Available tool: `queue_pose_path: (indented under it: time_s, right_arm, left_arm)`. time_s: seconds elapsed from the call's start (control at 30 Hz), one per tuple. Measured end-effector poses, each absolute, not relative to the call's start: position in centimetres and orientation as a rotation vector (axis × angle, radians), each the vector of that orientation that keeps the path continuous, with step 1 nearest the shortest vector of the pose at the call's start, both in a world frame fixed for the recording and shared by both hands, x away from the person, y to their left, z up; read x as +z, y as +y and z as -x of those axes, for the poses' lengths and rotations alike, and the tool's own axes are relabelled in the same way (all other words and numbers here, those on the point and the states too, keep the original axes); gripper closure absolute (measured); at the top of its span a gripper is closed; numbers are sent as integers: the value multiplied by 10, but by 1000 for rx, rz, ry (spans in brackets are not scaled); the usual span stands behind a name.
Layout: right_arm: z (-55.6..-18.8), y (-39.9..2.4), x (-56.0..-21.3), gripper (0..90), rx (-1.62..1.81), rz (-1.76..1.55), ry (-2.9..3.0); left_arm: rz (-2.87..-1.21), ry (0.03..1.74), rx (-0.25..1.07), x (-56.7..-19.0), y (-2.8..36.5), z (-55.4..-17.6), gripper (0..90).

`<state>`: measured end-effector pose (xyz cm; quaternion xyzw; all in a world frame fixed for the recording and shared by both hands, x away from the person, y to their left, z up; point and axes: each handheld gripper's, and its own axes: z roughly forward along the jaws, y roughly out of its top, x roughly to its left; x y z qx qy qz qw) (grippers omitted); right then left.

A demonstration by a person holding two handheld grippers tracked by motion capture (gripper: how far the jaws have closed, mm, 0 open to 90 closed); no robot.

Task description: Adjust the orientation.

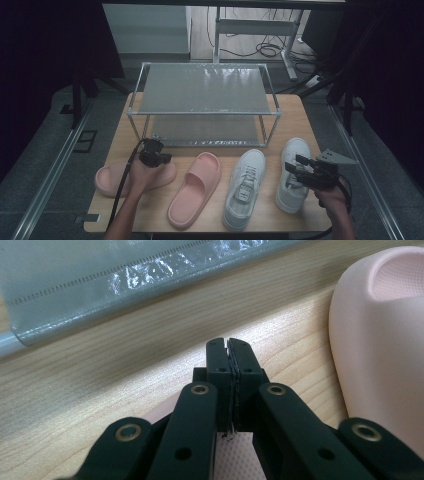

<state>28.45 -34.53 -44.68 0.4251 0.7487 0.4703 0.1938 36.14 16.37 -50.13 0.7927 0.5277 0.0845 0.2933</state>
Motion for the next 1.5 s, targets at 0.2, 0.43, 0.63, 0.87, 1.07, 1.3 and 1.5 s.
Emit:
queue_pose_path:
  time_s: [0.2,0.43,0.63,0.87,1.07,1.3,1.5]
  right_arm:
    - [-284,-346,-446,428,1321,-1193,2097]
    - [-284,-346,-446,427,1319,-1193,2098]
    - [-282,-347,-444,428,1320,-1191,2093]
    - [-282,-347,-444,427,1320,-1189,2090]
    - [-282,-346,-444,427,1320,-1189,2090]
    - [-282,-346,-445,428,1318,-1189,2097]
    - [-281,-345,-445,428,1319,-1189,2098]
  left_arm:
    - [-2107,1398,201,-502,165,-360,893]
    - [-2108,1381,181,-502,165,-354,892]
    - [-2103,1357,170,-503,163,-339,888]
    - [-2124,1312,173,-504,162,-317,889]
    - [-2134,1280,173,-504,163,-296,890]
    - [-2130,1253,165,-505,168,-281,897]
    - [-2123,1242,162,-506,175,-262,900]
